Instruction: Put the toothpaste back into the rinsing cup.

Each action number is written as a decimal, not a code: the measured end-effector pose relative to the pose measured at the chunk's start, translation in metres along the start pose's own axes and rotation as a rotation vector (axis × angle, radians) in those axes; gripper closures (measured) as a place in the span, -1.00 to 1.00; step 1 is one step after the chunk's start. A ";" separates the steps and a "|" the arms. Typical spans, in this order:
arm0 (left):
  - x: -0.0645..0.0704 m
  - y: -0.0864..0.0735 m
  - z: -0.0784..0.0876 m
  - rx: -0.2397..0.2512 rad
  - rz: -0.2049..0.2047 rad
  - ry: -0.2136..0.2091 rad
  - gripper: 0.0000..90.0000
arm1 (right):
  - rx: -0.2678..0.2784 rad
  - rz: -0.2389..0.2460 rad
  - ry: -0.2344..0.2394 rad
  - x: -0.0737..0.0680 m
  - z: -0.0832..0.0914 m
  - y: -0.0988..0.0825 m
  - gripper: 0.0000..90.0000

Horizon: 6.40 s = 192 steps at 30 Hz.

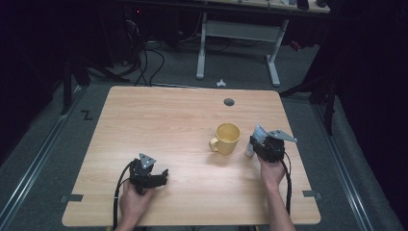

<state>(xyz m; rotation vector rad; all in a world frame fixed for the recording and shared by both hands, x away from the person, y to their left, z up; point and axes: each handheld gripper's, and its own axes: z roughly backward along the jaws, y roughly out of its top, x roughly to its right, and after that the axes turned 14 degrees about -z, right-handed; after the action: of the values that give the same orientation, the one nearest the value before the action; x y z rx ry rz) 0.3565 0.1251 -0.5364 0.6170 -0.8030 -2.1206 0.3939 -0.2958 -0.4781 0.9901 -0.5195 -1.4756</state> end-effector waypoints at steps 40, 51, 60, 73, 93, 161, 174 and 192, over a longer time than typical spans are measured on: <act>0.000 0.000 0.000 0.000 0.000 0.000 -0.66 | -0.015 0.056 0.160 -0.008 0.039 0.019 0.43; 0.000 0.000 0.000 0.000 0.000 -0.001 -0.66 | -0.028 0.098 0.181 -0.017 0.051 0.029 0.44; 0.000 0.000 0.000 0.000 0.000 -0.001 -0.66 | 0.001 0.112 0.220 -0.024 0.066 0.046 0.44; 0.000 0.000 0.000 0.000 0.001 -0.001 -0.66 | 0.011 0.148 0.241 -0.038 0.068 0.058 0.45; 0.000 0.000 0.000 0.000 0.000 -0.001 -0.66 | 0.015 0.190 0.266 -0.053 0.068 0.068 0.44; 0.000 0.000 0.000 0.000 -0.004 -0.004 -0.66 | -0.044 0.226 0.237 -0.086 0.003 0.074 0.44; 0.000 0.000 0.000 0.000 -0.003 -0.004 -0.66 | -0.061 0.216 0.219 -0.085 -0.007 0.068 0.44; 0.000 0.000 0.000 0.000 -0.004 -0.004 -0.66 | -0.094 0.226 0.204 -0.087 -0.018 0.062 0.46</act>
<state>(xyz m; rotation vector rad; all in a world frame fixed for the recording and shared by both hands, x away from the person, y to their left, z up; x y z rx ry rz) 0.3564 0.1247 -0.5363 0.6150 -0.8047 -2.1264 0.4365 -0.2189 -0.4146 0.9616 -0.3965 -1.1727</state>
